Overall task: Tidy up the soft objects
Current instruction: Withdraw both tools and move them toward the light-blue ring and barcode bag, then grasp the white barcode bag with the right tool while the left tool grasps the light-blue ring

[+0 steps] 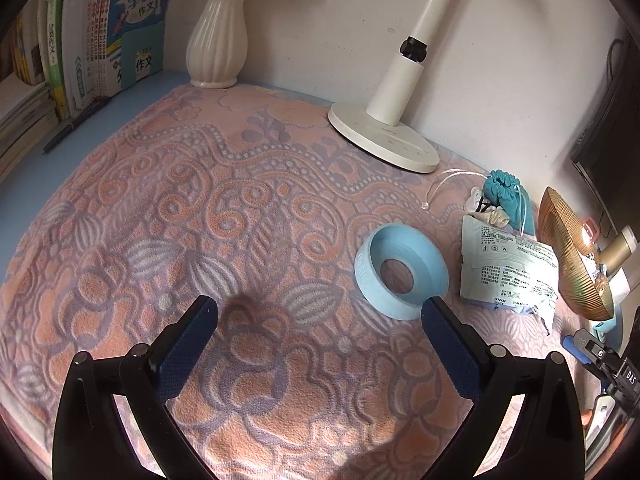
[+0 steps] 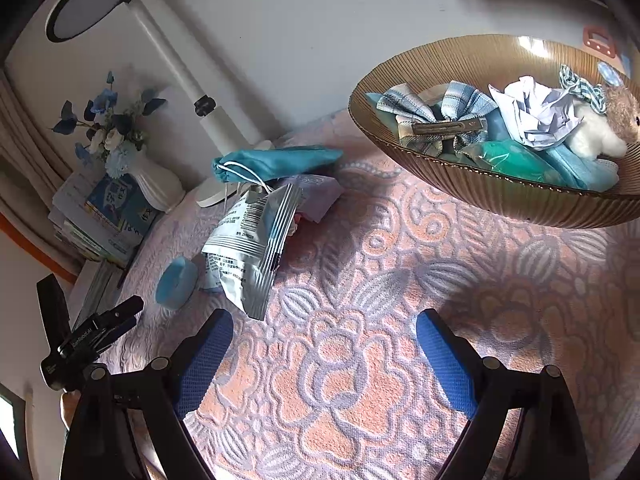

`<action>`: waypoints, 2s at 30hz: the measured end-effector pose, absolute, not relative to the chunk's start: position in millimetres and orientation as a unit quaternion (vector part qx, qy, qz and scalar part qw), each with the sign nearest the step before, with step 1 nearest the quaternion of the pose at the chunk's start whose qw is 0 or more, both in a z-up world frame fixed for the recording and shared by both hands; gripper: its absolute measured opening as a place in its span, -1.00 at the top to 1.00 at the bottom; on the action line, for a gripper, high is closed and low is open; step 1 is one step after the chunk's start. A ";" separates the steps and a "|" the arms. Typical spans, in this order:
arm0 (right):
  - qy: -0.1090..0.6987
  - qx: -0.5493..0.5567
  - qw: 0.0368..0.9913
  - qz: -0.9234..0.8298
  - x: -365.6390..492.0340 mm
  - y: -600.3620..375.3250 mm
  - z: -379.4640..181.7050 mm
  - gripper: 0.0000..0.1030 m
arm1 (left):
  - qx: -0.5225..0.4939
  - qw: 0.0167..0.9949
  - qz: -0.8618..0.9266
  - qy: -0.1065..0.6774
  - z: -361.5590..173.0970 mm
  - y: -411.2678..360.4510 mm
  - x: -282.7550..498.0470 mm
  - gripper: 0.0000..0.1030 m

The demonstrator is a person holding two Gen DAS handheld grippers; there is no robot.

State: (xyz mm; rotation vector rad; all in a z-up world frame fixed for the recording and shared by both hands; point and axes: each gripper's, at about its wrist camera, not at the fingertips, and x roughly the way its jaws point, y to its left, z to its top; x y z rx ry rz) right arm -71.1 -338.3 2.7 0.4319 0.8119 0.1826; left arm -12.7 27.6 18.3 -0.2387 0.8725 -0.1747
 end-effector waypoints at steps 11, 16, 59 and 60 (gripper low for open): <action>0.427 0.100 0.892 0.114 -82.2 -300.5 29.9 -0.79 | 0.006 0.892 -0.130 0.433 68.2 -21.7 -14.7 -0.98; 0.413 -0.004 0.903 0.118 -76.9 -273.8 72.2 -0.79 | 0.051 0.885 -0.147 0.439 39.0 -49.3 13.0 -0.98; 0.471 -0.231 0.831 0.187 22.4 -203.0 12.7 -0.64 | 0.007 0.892 -0.154 0.424 11.9 -41.8 27.0 -0.22; 0.468 -0.232 0.832 0.186 17.6 -201.0 11.7 -0.61 | 0.001 0.894 -0.153 0.421 12.8 -39.5 26.6 -0.22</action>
